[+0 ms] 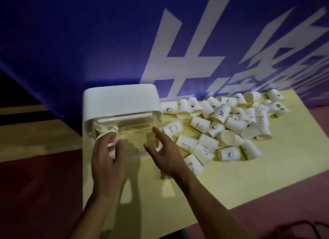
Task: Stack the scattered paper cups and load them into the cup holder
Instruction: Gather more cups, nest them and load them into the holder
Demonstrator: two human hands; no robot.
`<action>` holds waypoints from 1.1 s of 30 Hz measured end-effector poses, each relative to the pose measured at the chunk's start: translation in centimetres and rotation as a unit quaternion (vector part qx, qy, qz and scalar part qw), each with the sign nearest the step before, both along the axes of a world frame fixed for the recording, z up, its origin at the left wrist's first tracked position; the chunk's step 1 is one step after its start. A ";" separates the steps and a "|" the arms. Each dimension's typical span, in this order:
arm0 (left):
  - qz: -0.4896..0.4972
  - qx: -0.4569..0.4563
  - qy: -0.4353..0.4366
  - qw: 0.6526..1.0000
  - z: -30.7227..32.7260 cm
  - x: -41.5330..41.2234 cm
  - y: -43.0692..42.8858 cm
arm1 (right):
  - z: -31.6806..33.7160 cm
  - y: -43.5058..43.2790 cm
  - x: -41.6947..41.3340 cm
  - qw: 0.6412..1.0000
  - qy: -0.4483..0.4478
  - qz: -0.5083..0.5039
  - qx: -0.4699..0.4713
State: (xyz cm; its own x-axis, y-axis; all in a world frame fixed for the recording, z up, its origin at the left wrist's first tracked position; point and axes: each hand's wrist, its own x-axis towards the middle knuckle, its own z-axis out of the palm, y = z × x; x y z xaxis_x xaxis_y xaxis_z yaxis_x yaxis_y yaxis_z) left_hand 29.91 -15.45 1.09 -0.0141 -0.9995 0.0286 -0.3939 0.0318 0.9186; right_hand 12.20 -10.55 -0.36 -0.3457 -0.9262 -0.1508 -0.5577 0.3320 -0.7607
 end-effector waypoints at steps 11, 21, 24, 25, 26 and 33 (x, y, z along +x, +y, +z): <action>-0.295 -0.003 -0.041 0.955 3.6 -23.2 1.9 | 5.2 9.0 -19.9 0.979 0.008 -0.193 -0.059; -0.299 0.081 -0.212 0.927 -3.9 -42.0 0.7 | 2.4 13.7 -36.5 0.980 -0.013 -0.198 -0.036; -0.279 0.126 -0.260 0.916 -6.9 -43.8 0.0 | 1.0 13.6 -40.0 0.988 0.012 -0.153 0.008; -0.271 0.132 -0.269 0.915 -7.6 -44.2 -0.1 | 0.5 13.3 -40.9 0.990 0.030 -0.134 0.021; -0.264 0.132 -0.277 0.914 -8.1 -44.6 -0.1 | 0.0 13.0 -41.7 0.991 0.057 -0.116 0.037; -0.246 0.141 -0.265 0.921 -9.3 -45.2 0.0 | -3.6 9.4 -43.5 0.957 0.220 0.044 0.184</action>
